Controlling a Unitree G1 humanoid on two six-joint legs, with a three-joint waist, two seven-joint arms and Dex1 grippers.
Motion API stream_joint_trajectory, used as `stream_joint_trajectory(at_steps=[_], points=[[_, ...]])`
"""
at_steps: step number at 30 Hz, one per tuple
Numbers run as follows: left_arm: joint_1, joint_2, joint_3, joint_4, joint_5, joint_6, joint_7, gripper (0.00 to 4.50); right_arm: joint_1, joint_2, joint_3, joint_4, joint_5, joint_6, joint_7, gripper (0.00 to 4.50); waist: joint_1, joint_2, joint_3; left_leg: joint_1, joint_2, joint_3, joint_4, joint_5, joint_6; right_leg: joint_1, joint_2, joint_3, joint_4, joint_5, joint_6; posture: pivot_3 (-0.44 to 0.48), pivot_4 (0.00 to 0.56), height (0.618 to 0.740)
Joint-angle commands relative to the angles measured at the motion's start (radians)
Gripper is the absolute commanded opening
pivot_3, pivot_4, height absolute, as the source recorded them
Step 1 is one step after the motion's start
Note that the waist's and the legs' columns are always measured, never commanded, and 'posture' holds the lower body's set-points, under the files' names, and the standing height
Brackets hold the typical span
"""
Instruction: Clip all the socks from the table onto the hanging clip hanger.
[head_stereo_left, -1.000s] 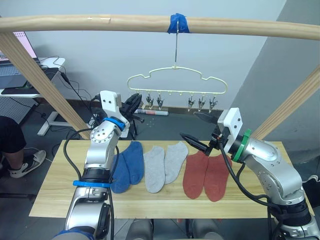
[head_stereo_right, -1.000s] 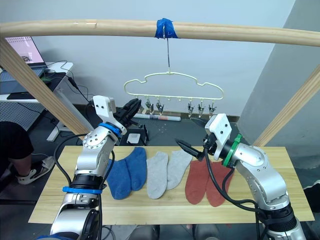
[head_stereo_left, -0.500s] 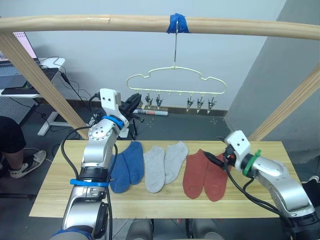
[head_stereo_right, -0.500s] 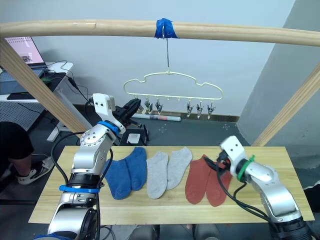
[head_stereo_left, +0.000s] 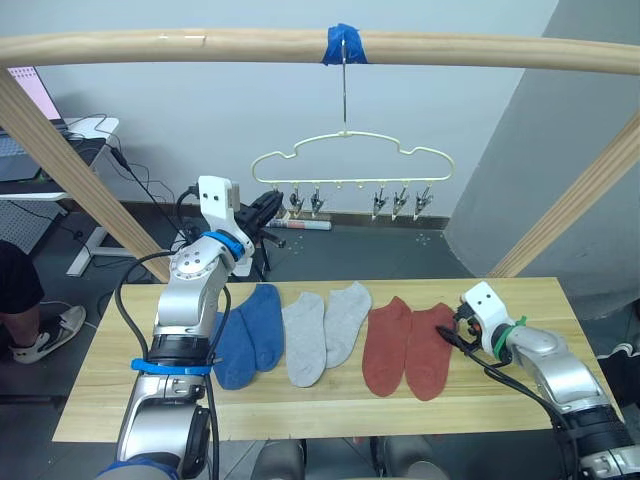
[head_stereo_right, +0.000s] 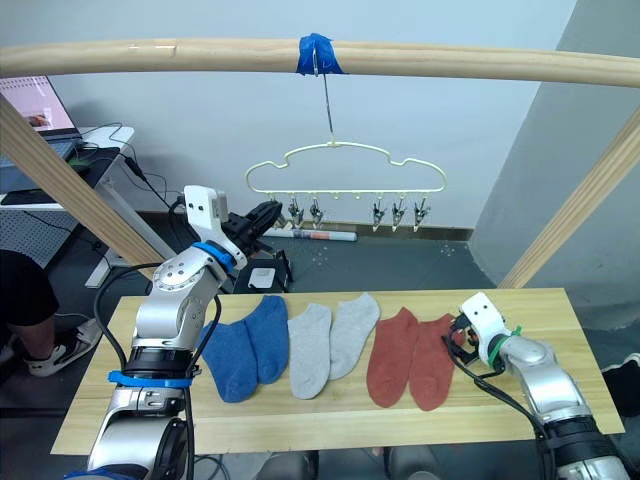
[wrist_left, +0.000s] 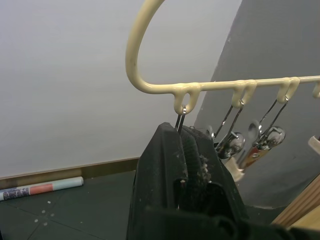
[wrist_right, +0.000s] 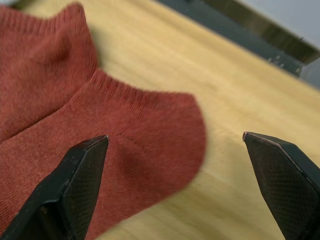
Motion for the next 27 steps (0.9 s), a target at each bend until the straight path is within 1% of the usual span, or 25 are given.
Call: stream_joint_trajectory(at_steps=[1,4,7,11,15,18,20,24,27], points=[[0.005,0.010,0.012,-0.046,-0.003,-0.006,-0.002,0.01,-0.008,0.021,0.010,0.005,-0.012,0.006,0.002,4.50,0.000,0.000,0.000,0.000,0.000,0.000,0.000,0.000,0.000,0.000,0.000,0.000,0.000,0.000,0.000,-0.067,0.188,0.740],[0.010,0.010,0.012,-0.057,-0.006,0.000,-0.003,0.01,0.002,0.038,0.021,0.006,-0.019,0.014,0.003,4.50,0.000,0.000,0.000,0.000,0.000,0.000,0.000,0.000,0.000,0.000,0.000,0.000,0.000,0.000,0.000,-0.065,0.187,0.740],[0.011,0.015,0.016,-0.057,-0.007,0.002,-0.005,0.00,0.012,0.045,0.028,0.007,-0.028,0.010,0.004,3.97,0.001,0.000,0.000,0.000,0.000,0.000,0.000,0.000,0.000,0.000,0.000,0.000,0.000,0.000,0.000,-0.059,0.184,0.740],[0.009,0.019,0.023,-0.054,-0.005,-0.004,-0.001,0.00,0.025,0.046,0.038,0.011,-0.040,-0.005,0.006,2.60,0.001,0.000,0.000,0.000,0.000,0.000,0.000,0.000,0.000,0.000,0.000,0.000,0.000,0.000,0.000,-0.054,0.180,0.740],[0.014,0.016,0.021,-0.060,-0.006,-0.001,0.001,0.00,0.037,0.039,0.040,0.022,-0.049,-0.027,0.007,1.08,0.001,0.000,0.000,0.000,0.000,0.000,0.000,0.000,0.000,0.000,0.000,0.000,0.001,0.000,0.000,-0.055,0.178,0.740],[0.015,0.014,0.020,-0.061,-0.007,0.004,0.002,0.00,0.046,0.030,0.036,0.016,-0.055,-0.049,0.011,0.05,0.001,0.000,0.000,0.000,0.000,0.000,0.000,0.000,0.000,0.000,0.000,0.000,0.001,0.000,0.000,-0.055,0.178,0.740],[0.012,0.013,0.022,-0.061,-0.014,0.025,0.004,0.00,0.054,0.015,0.030,-0.011,-0.056,-0.082,0.025,0.05,0.001,0.000,0.000,0.000,0.000,0.000,0.000,0.000,0.000,0.000,0.000,0.000,0.001,0.000,0.000,-0.055,0.181,0.740],[0.001,0.022,0.033,-0.068,-0.068,0.147,-0.012,0.00,0.096,-0.042,0.017,-0.190,-0.023,-0.117,0.106,0.05,0.002,0.000,0.000,0.000,0.000,0.000,0.000,0.000,0.000,0.000,0.000,0.000,0.000,0.000,0.000,-0.055,0.186,0.740],[-0.026,0.025,0.080,-0.073,-0.179,0.326,-0.019,0.00,0.120,-0.070,0.023,-0.371,0.031,-0.062,0.168,0.05,-0.003,0.001,0.001,0.001,0.000,0.000,0.000,0.000,0.000,0.000,0.000,0.000,0.001,0.000,0.000,-0.056,0.190,0.740]])
